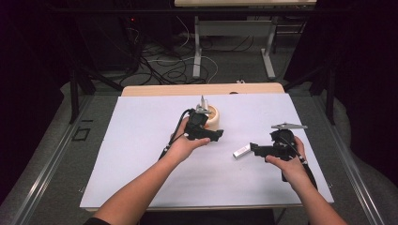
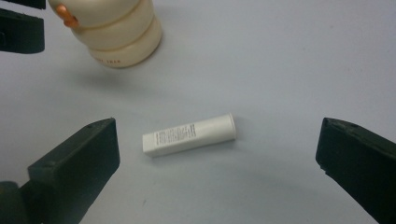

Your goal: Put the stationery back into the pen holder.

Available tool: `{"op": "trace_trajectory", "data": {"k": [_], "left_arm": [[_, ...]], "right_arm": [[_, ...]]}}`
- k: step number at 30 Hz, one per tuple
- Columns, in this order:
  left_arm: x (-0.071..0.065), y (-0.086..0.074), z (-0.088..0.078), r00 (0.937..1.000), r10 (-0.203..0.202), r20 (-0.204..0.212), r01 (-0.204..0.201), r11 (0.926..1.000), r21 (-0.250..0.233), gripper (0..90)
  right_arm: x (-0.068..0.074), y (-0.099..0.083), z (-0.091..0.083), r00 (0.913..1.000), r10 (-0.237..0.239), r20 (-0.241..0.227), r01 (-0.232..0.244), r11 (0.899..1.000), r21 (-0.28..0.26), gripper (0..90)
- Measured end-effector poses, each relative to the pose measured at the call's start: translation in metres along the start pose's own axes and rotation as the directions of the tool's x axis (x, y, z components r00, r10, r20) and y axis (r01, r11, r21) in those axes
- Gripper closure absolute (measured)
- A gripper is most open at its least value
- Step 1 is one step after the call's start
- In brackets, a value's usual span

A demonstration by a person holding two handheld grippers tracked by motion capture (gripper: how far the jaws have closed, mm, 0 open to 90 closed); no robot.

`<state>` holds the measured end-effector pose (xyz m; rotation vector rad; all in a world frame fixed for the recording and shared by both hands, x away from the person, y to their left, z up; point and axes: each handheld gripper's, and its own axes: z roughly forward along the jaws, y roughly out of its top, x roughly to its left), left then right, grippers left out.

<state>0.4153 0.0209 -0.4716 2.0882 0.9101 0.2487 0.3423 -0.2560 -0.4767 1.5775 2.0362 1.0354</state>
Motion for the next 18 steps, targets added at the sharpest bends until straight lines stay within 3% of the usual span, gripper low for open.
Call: {"op": "trace_trajectory", "data": {"k": [9, 13, 18], "left_arm": [[-0.008, -0.009, 0.01, 0.9996, 0.002, 0.028, -0.002, 1.0, -0.001, 19.2], [-0.011, -0.015, 0.016, 0.999, 0.024, 0.037, -0.024, 0.9997, 0.008, 19.1], [-0.017, -0.021, 0.025, 0.9987, 0.023, 0.046, -0.023, 0.9997, 0.009, 19.1]], "right_arm": [[-0.002, -0.004, 0.0, 0.9996, -0.022, -0.021, 0.021, 1.0, -0.005, 0.0], [-0.003, -0.004, -0.002, 0.9998, -0.015, -0.009, 0.015, 0.999, -0.032, 1.5], [-0.009, -0.007, -0.001, 0.9993, -0.021, 0.03, 0.022, 0.999, -0.03, 4.0]]}}
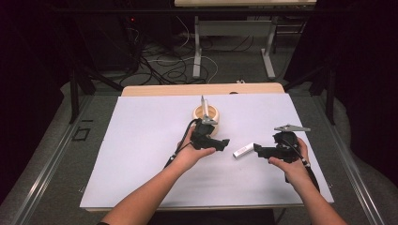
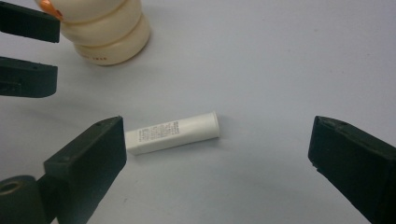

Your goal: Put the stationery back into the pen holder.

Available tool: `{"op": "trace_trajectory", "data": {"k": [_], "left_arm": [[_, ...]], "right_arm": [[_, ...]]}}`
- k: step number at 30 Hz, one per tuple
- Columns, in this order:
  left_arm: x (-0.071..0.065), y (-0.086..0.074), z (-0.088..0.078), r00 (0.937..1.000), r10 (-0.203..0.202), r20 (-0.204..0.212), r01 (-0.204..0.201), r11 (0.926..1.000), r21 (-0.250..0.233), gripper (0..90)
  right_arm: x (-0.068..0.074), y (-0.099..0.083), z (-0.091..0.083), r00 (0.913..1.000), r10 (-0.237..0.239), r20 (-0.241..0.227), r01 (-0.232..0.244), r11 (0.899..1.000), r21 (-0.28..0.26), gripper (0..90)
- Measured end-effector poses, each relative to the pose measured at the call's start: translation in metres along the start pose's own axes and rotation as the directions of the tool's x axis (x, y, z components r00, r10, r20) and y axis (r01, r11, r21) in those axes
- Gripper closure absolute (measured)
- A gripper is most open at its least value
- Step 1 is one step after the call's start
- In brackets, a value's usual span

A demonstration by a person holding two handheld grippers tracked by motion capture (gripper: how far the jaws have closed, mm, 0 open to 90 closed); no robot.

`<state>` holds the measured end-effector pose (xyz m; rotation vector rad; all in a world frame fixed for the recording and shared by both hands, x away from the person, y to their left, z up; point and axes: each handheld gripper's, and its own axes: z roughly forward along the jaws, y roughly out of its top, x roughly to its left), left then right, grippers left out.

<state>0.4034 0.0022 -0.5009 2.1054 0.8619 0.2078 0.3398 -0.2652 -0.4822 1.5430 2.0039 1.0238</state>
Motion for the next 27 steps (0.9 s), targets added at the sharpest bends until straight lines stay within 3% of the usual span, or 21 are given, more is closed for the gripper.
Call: {"op": "trace_trajectory", "data": {"k": [7, 13, 18, 27], "left_arm": [[-0.008, 0.0, 0.012, 0.9999, 0.011, 0.011, -0.011, 0.9999, 0.006, 19.2], [-0.015, 0.002, 0.023, 0.999, 0.037, 0.027, -0.038, 0.9986, 0.038, 19.8], [-0.019, 0.004, 0.03, 0.9971, 0.061, 0.045, -0.062, 0.9973, 0.038, 24.3], [-0.028, 0.003, 0.043, 0.9921, 0.098, 0.078, -0.105, 0.9905, 0.089, 32.6]], "right_arm": [[-0.009, -0.004, 0.003, 0.9995, 0.024, 0.021, -0.024, 1.0, -0.01, 6.4], [-0.013, -0.006, 0.004, 0.9987, 0.042, 0.03, -0.041, 0.999, -0.011, 9.8], [-0.015, -0.006, 0.003, 0.9979, 0.051, 0.04, -0.05, 0.999, -0.015, 12.8], [-0.015, -0.008, 0.002, 0.9972, 0.058, 0.047, -0.057, 0.998, -0.013, 14.6]]}}
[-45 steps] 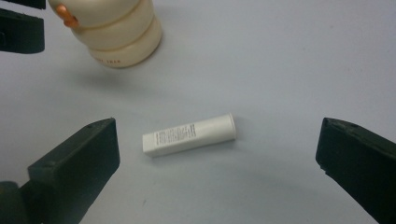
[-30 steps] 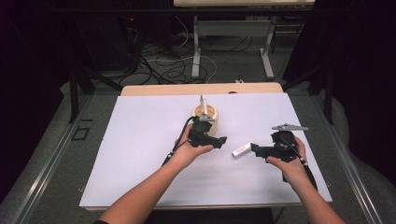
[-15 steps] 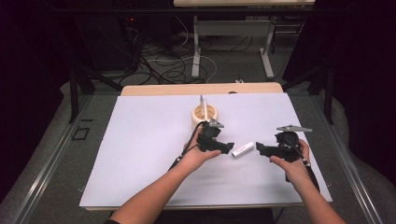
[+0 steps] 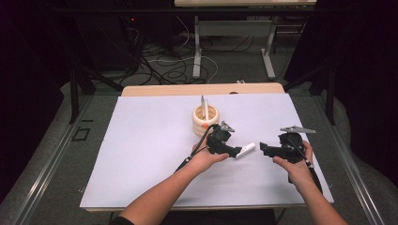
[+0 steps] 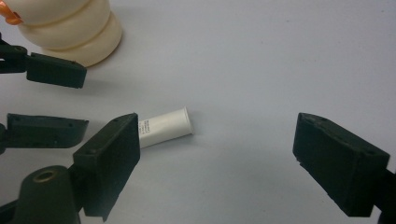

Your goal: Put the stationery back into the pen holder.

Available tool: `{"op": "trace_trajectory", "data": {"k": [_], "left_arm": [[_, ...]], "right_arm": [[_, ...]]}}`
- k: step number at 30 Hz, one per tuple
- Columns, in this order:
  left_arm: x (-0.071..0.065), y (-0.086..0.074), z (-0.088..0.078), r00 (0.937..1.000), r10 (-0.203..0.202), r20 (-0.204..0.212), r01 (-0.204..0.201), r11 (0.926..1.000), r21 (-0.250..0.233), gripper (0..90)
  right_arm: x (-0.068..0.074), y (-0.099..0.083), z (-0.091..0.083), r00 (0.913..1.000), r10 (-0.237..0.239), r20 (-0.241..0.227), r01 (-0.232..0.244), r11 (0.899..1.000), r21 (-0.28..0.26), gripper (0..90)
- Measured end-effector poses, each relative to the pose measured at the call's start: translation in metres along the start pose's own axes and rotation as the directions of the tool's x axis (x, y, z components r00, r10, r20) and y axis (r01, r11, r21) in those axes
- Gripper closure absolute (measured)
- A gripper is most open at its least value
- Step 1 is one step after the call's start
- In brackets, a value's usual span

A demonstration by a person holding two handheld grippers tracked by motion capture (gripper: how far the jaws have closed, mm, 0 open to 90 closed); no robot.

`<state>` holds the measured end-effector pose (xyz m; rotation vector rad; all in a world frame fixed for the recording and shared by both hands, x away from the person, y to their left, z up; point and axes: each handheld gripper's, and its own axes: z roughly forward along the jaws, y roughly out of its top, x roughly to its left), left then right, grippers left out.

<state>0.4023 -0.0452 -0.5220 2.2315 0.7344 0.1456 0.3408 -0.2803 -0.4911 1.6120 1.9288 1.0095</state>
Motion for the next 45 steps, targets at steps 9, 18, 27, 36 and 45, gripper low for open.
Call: {"op": "trace_trajectory", "data": {"k": [9, 18, 27, 36, 45], "left_arm": [[-0.006, 0.001, 0.014, 0.9994, 0.023, 0.027, -0.024, 0.9986, 0.048, 36.0], [-0.009, 0.002, 0.027, 0.9989, 0.028, 0.036, -0.031, 0.9956, 0.089, 37.4], [-0.01, 0.002, 0.033, 0.9992, 0.014, 0.037, -0.019, 0.9916, 0.128, 47.0], [-0.013, 0.001, 0.034, 0.9991, 0.034, 0.025, -0.038, 0.9864, 0.16, 57.8], [-0.014, 0.001, 0.034, 0.9986, 0.049, 0.022, -0.052, 0.9823, 0.18, 63.1]], "right_arm": [[-0.002, -0.003, -0.003, 0.9999, 0.008, 0.013, -0.008, 1.0, -0.002, 14.7], [-0.006, -0.007, -0.008, 0.9993, 0.025, 0.027, -0.025, 1.0, -0.004, 14.8], [-0.009, -0.009, -0.011, 0.9991, 0.03, 0.031, -0.03, 1.0, -0.005, 14.8], [-0.008, -0.009, -0.011, 0.9991, 0.034, 0.025, -0.034, 0.999, -0.003, 14.9], [-0.007, -0.009, -0.009, 0.9993, 0.03, 0.022, -0.03, 1.0, -0.001, 14.8]]}}
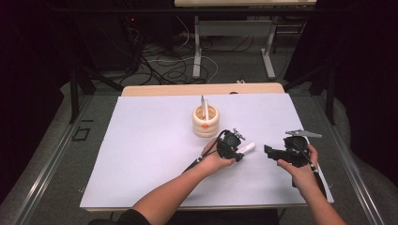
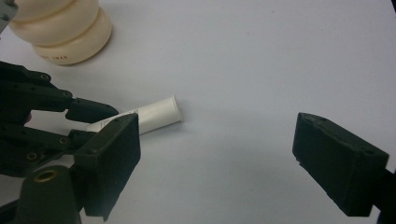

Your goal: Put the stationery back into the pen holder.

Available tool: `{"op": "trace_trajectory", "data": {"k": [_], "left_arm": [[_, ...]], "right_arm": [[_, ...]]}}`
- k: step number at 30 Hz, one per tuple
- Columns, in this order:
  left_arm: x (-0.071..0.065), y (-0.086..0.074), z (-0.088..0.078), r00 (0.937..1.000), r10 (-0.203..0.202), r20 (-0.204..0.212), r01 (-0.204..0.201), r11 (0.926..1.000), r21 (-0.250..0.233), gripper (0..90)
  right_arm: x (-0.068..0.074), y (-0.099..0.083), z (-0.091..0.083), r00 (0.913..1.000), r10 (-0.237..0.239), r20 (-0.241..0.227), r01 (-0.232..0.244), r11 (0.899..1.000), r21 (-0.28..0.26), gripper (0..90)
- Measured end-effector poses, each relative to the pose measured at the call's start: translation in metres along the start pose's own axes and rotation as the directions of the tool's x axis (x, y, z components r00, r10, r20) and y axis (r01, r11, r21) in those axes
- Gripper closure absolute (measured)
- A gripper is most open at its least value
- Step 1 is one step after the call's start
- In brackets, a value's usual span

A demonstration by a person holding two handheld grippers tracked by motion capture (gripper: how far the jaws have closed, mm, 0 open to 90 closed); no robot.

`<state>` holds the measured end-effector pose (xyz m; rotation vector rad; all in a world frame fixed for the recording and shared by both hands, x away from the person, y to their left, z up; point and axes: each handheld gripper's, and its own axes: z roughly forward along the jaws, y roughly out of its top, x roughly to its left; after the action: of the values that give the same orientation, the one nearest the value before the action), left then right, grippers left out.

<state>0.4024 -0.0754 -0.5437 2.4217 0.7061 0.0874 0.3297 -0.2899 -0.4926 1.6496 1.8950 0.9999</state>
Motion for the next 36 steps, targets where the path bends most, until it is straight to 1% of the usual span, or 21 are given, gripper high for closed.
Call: {"op": "trace_trajectory", "data": {"k": [2, 3, 5, 9, 11, 12, 14, 19, 24, 25, 26, 28, 31, 34, 36], "left_arm": [[-0.0008, -0.0001, 0.0001, 1.0, 0.003, -0.005, -0.003, 1.0, 0.002, 63.8], [-0.0009, -0.0001, 0.0004, 0.9999, 0.011, -0.009, -0.011, 0.9999, -0.004, 64.5], [-0.0014, -0.0001, 0.0002, 0.9996, 0.025, -0.014, -0.025, 0.9997, 0.002, 65.7], [-0.0023, -0.0003, 0.0004, 0.9987, 0.044, -0.026, -0.044, 0.999, 0.003, 66.9], [-0.0036, -0.0002, 0.0004, 0.9975, 0.063, -0.033, -0.063, 0.998, 0.009, 67.4], [-0.0047, -0.0004, 0.0008, 0.9975, 0.062, -0.033, -0.062, 0.9981, 0.003, 68.2], [-0.0053, -0.0003, 0.0009, 0.9968, 0.071, -0.035, -0.071, 0.9975, 0.004, 69.7], [-0.0044, -0.0003, 0.0009, 0.9973, 0.068, -0.028, -0.068, 0.9977, 0.003, 70.1], [-0.0039, -0.0001, 0.0007, 0.9981, 0.054, -0.027, -0.054, 0.9985, 0.006, 70.4], [-0.0036, 0.0001, 0.0004, 0.9981, 0.055, -0.028, -0.054, 0.9985, 0.01, 70.4], [-0.0036, -0.0001, 0.0003, 0.9984, 0.05, -0.027, -0.05, 0.9987, 0.011, 70.4], [-0.0034, -0.0002, 0.0006, 0.999, 0.038, -0.024, -0.038, 0.9993, 0.003, 70.5], [-0.0017, 0.0, 0.0001, 1.0, -0.004, -0.009, 0.004, 1.0, 0.0, 70.6], [-0.0007, -0.0002, -0.0004, 0.9994, -0.035, 0.0, 0.035, 0.9994, -0.006, 70.6], [-0.0003, -0.0005, -0.0012, 0.9988, -0.048, 0.006, 0.048, 0.9989, -0.004, 70.6]], "right_arm": [[-0.0001, -0.0001, 0.0003, 1.0, 0.002, -0.001, -0.002, 1.0, 0.001, 14.8], [-0.0004, -0.0001, 0.0003, 1.0, 0.0, -0.001, 0.0, 1.0, 0.0, 14.8], [-0.0004, -0.0001, 0.0004, 1.0, 0.0, -0.002, 0.0, 1.0, 0.0, 14.8], [0.0002, -0.0003, 0.0005, 1.0, 0.005, -0.005, -0.005, 1.0, 0.001, 14.8], [0.0004, -0.0004, 0.0005, 1.0, 0.002, -0.008, -0.002, 1.0, 0.001, 14.9], [0.0002, -0.0004, 0.0006, 1.0, -0.003, -0.008, 0.003, 1.0, 0.002, 14.8], [0.0011, -0.0005, 0.0008, 1.0, 0.004, -0.009, -0.004, 1.0, 0.004, 14.8], [0.0015, -0.0006, 0.0011, 0.9999, 0.004, -0.012, -0.004, 1.0, 0.006, 14.8], [0.0017, -0.0006, 0.0019, 1.0, 0.0, -0.009, 0.0, 1.0, 0.004, 14.8], [0.0023, -0.0006, 0.0019, 0.9999, 0.005, -0.009, -0.005, 1.0, 0.004, 14.8], [0.0018, -0.0005, 0.0016, 0.9999, -0.001, -0.01, 0.001, 1.0, 0.006, 14.8], [0.0021, -0.0006, 0.0018, 0.9999, 0.004, -0.01, -0.004, 1.0, 0.004, 14.8], [0.0018, -0.0007, 0.0017, 0.9999, 0.004, -0.01, -0.004, 1.0, 0.005, 14.8], [0.0015, -0.0006, 0.0013, 0.9999, 0.004, -0.013, -0.004, 1.0, 0.003, 14.8], [0.0014, -0.0007, 0.0013, 0.9999, 0.003, -0.012, -0.003, 1.0, 0.002, 14.9]]}}
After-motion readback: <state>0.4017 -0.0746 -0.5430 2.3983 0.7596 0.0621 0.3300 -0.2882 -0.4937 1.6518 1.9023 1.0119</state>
